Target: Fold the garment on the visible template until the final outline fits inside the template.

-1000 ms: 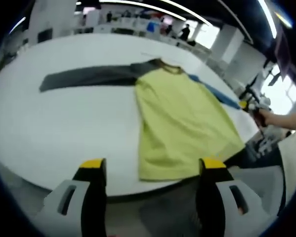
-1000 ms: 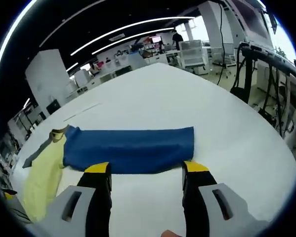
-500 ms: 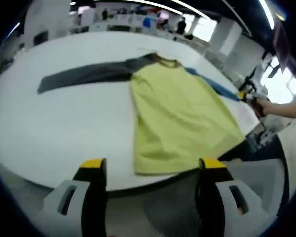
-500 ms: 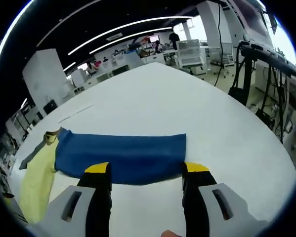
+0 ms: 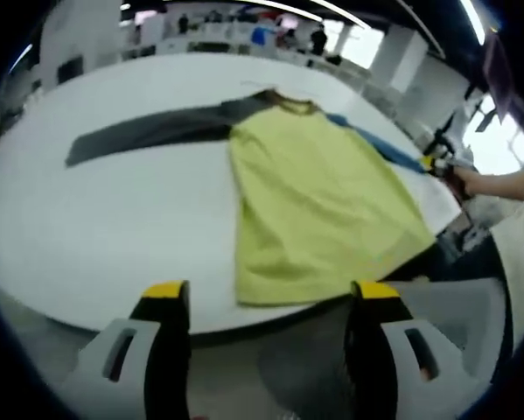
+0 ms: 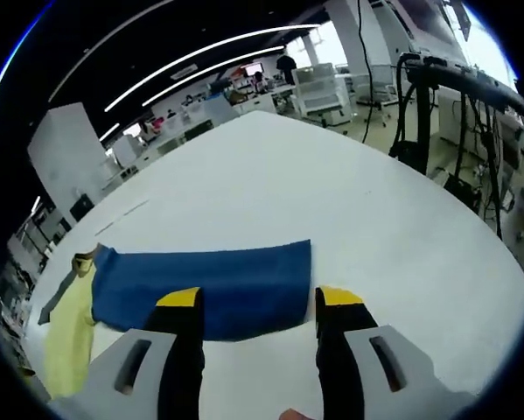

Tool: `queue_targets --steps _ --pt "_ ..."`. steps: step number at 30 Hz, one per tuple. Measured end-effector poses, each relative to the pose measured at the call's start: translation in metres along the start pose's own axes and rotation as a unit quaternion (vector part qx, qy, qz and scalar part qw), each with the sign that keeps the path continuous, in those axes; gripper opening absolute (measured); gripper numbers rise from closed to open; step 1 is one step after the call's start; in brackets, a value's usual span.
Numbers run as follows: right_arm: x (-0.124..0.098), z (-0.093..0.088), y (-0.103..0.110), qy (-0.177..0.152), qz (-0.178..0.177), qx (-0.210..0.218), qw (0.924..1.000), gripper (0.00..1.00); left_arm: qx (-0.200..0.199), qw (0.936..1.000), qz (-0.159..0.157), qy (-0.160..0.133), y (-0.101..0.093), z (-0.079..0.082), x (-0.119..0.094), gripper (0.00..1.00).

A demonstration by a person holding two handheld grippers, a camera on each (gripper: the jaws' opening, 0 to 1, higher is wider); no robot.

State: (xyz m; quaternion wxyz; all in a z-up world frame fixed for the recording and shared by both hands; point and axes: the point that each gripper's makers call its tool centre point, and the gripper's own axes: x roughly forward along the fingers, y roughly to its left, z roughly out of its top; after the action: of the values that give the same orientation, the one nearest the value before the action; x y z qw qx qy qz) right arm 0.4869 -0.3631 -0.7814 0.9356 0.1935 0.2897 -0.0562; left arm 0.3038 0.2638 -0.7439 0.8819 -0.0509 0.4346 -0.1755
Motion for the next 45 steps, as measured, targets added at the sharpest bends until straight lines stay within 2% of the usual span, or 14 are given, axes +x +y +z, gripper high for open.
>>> queue_targets --steps 5,8,13,17,25,30,34,38,40,45 --pt "0.003 -0.004 0.002 0.005 -0.003 -0.003 1.0 0.39 0.001 1.0 0.003 0.0 0.0 0.0 0.0 0.71" --pt "0.014 0.001 0.001 0.001 -0.004 0.028 0.9996 0.33 0.001 1.0 0.004 -0.002 0.0 0.001 -0.001 0.71" --pt "0.003 0.006 0.008 -0.008 -0.004 0.052 0.9986 0.11 0.003 1.0 0.005 -0.001 0.0 0.0 -0.001 0.71" --pt "0.002 0.01 0.011 -0.006 -0.006 0.059 0.9982 0.05 0.009 0.9999 0.005 0.001 -0.001 -0.001 0.0 0.71" --pt "-0.009 0.037 0.023 -0.019 0.005 0.066 0.9976 0.04 0.023 0.9997 0.001 -0.001 -0.007 0.0 0.001 0.71" --pt "-0.018 0.06 0.034 -0.038 0.014 0.065 0.9971 0.04 0.005 0.9995 -0.003 -0.03 -0.004 0.011 -0.002 0.71" --pt "-0.02 0.068 0.043 -0.039 0.016 0.043 0.9982 0.04 -0.009 0.9987 -0.007 -0.049 -0.001 0.018 -0.003 0.71" --pt "-0.023 0.076 0.043 -0.049 0.011 0.028 0.9984 0.03 -0.012 0.9983 -0.013 -0.055 -0.002 0.02 -0.001 0.71" --pt "-0.026 0.079 0.038 -0.047 -0.008 0.019 0.9987 0.03 -0.012 0.9982 -0.018 -0.057 -0.003 0.02 -0.001 0.71" --pt "-0.033 0.097 0.039 -0.066 -0.008 0.027 0.9974 0.03 -0.013 0.9975 -0.024 -0.064 -0.004 0.023 -0.001 0.71"
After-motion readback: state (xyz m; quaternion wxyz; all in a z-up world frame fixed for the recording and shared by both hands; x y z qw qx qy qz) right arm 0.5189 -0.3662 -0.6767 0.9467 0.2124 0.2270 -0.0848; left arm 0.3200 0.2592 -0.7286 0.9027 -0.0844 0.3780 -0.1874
